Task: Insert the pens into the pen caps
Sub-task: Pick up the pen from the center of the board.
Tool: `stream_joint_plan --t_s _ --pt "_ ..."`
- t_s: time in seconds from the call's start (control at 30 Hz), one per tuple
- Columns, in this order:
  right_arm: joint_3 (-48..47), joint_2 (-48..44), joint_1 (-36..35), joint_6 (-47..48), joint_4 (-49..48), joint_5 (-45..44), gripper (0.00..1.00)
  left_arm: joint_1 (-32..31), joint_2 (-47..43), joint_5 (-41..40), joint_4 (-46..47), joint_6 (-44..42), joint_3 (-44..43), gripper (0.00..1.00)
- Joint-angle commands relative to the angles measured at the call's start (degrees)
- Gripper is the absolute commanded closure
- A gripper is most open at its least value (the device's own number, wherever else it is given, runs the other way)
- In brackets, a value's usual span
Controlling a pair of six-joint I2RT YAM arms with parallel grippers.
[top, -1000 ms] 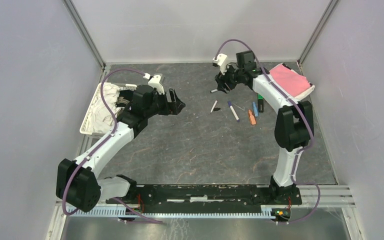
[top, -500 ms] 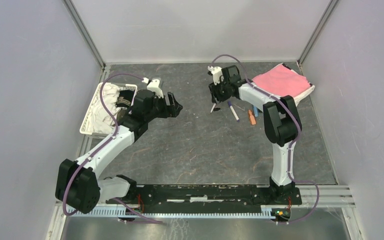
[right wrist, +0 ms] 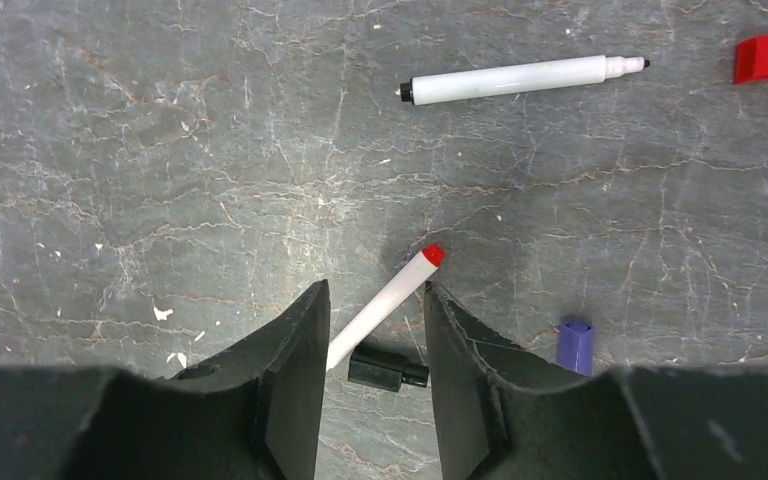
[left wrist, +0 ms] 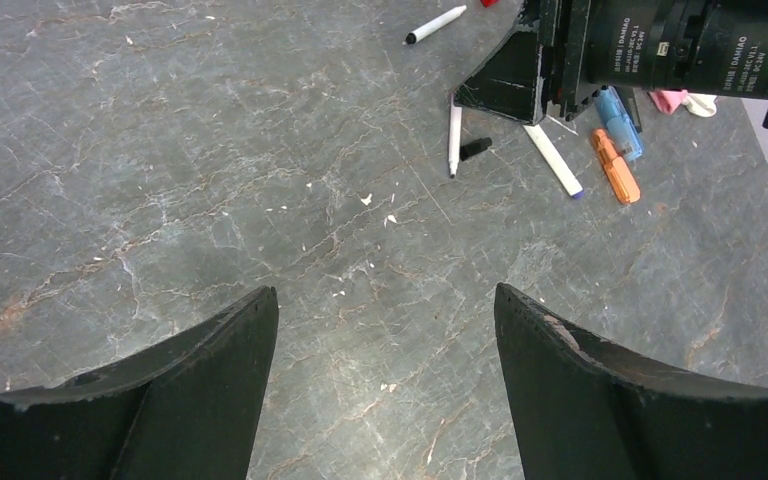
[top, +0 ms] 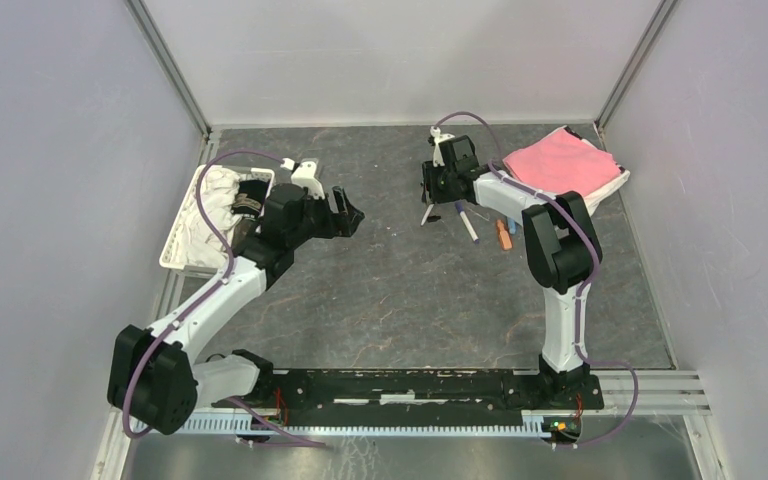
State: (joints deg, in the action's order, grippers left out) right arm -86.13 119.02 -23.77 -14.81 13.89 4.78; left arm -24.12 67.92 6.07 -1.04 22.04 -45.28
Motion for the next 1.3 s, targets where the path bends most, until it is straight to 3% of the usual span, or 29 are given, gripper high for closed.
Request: stream_joint_plan --t_s 0.0,0.67,1.0,1.27 --pt "0.03 0.55 -0.24 -2.90 -1.78 -2.36 0.57 0.03 -1.89 -0.79 2.70 0.39 0.62 0.16" --pt "2.63 2.67 -2.37 -3.13 -1.59 -6.20 0.65 -0.01 -4.00 -0.63 3.06 1.26 2.36 0.16" --pt "4.63 2.92 -4.42 -2.92 -2.67 -4.97 0.85 0.02 -4.90 -0.13 3.24 1.70 3.06 0.16" --pt "9.89 -2.22 -4.78 -4.73 -8.22 5.44 0.93 0.03 -7.58 5.93 9.35 4.35 7.87 0.16"
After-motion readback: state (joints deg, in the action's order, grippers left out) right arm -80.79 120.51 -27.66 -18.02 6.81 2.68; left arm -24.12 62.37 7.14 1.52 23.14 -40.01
